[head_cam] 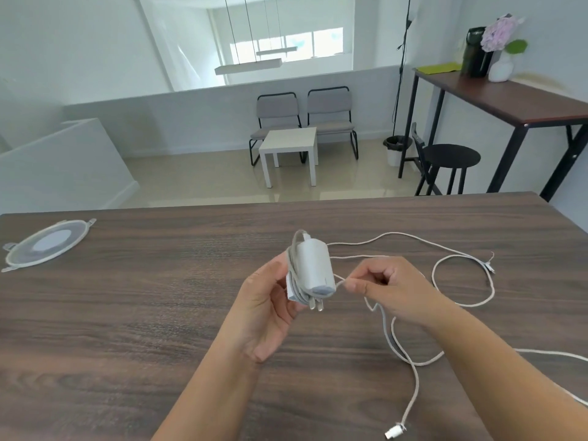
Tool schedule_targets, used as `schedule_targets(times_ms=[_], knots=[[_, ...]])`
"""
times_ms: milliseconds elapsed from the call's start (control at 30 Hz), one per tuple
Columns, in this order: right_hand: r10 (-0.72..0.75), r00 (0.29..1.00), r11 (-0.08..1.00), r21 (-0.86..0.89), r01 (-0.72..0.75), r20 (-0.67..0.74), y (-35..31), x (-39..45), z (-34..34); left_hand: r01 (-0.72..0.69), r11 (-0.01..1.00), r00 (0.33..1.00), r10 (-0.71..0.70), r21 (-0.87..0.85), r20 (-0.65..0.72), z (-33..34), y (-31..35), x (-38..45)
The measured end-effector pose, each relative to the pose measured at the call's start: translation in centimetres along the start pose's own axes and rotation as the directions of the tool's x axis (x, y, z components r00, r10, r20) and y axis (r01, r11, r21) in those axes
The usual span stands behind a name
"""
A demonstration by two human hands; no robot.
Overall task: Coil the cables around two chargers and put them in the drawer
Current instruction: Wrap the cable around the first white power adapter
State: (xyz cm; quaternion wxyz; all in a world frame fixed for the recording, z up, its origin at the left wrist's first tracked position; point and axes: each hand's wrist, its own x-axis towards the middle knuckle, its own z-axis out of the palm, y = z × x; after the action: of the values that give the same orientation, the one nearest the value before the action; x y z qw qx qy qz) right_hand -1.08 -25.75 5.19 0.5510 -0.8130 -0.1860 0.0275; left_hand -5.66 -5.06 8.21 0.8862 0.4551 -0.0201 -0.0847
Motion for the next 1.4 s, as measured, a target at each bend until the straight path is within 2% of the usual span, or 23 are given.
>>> schedule_targets(times_ms=[67, 200, 333, 500, 633, 733, 800, 933, 1000, 1167, 1300, 1400], knots=[[0.017, 1.0, 0.997, -0.073, -0.018, -0.009, -1.3, 1.0, -0.4, 0.032, 0.993, 0.996, -0.041, 0.112, 0.078, -0.6, -0.4, 0.1], [-0.043, 0.998, 0.915, -0.402, 0.021, -0.047, -4.0, 1.7, -0.7, 0.049, 0.894, 0.999, -0.052, 0.446, -0.006, -1.1, -0.5, 0.0], [-0.043, 0.998, 0.853, -0.522, 0.013, -0.044, -5.0, 1.1, 0.3, 0.015, 0.79, 0.999, 0.011, 0.613, -0.038, -1.1, -0.2, -0.1], [0.01, 0.999, 0.821, -0.57, -0.035, -0.048, -5.6, 0.4, 0.5, -0.109, 0.547, 0.968, 0.247, 0.83, -0.036, -1.1, -1.2, -0.1], [0.016, 0.995, 0.856, -0.514, -0.064, -0.098, -6.7, -0.3, 1.0, -0.21, 0.462, 0.896, 0.444, 0.862, -0.02, -0.3, -2.1, 0.0], [-0.033, 0.989, 0.885, -0.464, -0.038, -0.144, -7.1, -1.4, 1.8, -0.202, 0.51, 0.845, 0.523, 0.836, -0.115, -0.5, -1.8, 0.7], [-0.07, 0.985, 0.902, -0.431, -0.005, -0.159, -7.0, -2.1, 2.9, -0.212, 0.612, 0.821, 0.535, 0.762, -0.201, -0.7, -1.5, 1.3], [-0.176, 0.952, 0.937, -0.338, 0.085, -0.25, -6.0, -2.7, 4.7, -0.243, 0.862, 0.835, 0.419, 0.444, -0.357, 0.2, -1.1, 1.7], [-0.209, 0.946, 0.932, -0.343, 0.116, -0.248, -5.3, -2.6, 5.0, -0.249, 0.928, 0.845, 0.348, 0.276, -0.407, 0.5, -1.0, 1.7], [-0.263, 0.935, 0.937, -0.294, 0.188, -0.24, -4.8, -2.4, 4.6, -0.238, 0.968, 0.859, 0.249, 0.081, -0.447, 0.1, -0.9, 1.6], [-0.292, 0.93, 0.932, -0.286, 0.224, -0.222, -4.3, -2.2, 3.9, -0.252, 0.967, 0.867, 0.242, 0.036, -0.436, 0.0, -0.5, 1.4], [-0.346, 0.923, 0.89, -0.372, 0.265, -0.17, -4.1, -2.2, 4.1, -0.258, 0.966, 0.873, 0.239, 0.013, -0.426, 0.0, -0.3, 1.3]])
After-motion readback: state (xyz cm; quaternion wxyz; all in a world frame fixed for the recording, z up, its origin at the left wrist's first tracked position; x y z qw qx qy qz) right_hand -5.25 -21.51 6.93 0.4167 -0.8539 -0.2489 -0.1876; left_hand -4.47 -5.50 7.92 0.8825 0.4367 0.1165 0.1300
